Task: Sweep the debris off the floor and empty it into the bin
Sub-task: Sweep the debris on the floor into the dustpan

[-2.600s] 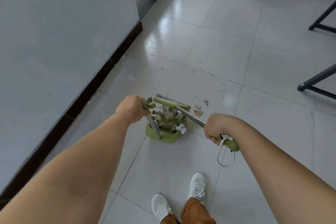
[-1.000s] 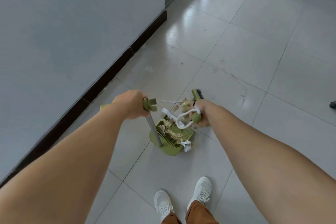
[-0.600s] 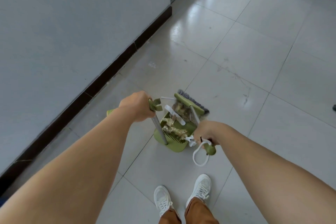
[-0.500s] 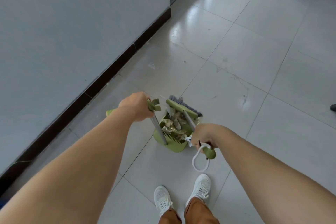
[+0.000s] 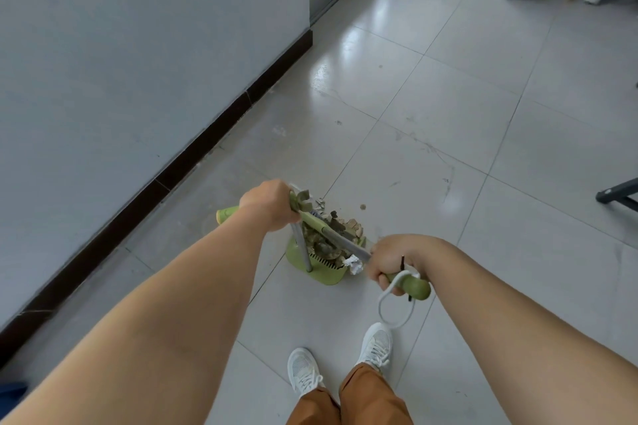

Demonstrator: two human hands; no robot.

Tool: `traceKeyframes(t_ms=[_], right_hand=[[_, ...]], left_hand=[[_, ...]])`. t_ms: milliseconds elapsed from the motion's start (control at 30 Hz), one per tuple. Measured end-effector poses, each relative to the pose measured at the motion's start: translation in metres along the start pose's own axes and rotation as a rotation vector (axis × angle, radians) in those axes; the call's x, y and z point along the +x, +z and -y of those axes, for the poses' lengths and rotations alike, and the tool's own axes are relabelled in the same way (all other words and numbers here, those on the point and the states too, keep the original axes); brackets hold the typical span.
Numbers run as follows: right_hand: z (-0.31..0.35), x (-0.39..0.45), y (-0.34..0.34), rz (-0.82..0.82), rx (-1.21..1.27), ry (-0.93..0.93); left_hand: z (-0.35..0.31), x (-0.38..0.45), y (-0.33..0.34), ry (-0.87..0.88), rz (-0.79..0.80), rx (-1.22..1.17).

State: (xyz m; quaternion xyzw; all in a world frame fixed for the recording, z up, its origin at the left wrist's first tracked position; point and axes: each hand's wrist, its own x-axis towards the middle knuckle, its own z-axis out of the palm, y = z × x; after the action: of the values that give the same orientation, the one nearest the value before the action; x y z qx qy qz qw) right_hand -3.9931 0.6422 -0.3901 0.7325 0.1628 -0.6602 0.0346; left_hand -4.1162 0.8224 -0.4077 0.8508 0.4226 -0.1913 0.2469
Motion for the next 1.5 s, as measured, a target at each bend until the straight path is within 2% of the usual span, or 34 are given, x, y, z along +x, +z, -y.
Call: traceKeyframes(t_ms=[400, 767, 1100, 1300, 1400, 1500], right_hand=[[-0.008, -0.030, -0.015, -0.200, 0.059, -0.080], [0.008, -0.032, -0.027, -0.298, 0.094, -0.104], [0.058, 0.030, -0.057, -0.363, -0.266, -0.090], [0.089, 0.062, -0.079, -0.423, -0.384, -0.122], [0.094, 0.075, -0.088, -0.402, -0.409, -0.155], [0.090, 0.085, -0.089, -0.307, -0.435, -0.104]], left_hand=[[0.015, -0.021, 0.007, 0.001, -0.002, -0.047], [0.036, -0.033, 0.001, -0.036, -0.023, -0.080], [0.047, -0.038, -0.002, -0.181, -0.024, -0.023], [0.050, -0.033, 0.007, -0.289, -0.023, -0.028], [0.045, -0.028, 0.007, -0.298, -0.020, -0.030], [0.045, -0.027, 0.005, -0.307, -0.019, -0.032]])
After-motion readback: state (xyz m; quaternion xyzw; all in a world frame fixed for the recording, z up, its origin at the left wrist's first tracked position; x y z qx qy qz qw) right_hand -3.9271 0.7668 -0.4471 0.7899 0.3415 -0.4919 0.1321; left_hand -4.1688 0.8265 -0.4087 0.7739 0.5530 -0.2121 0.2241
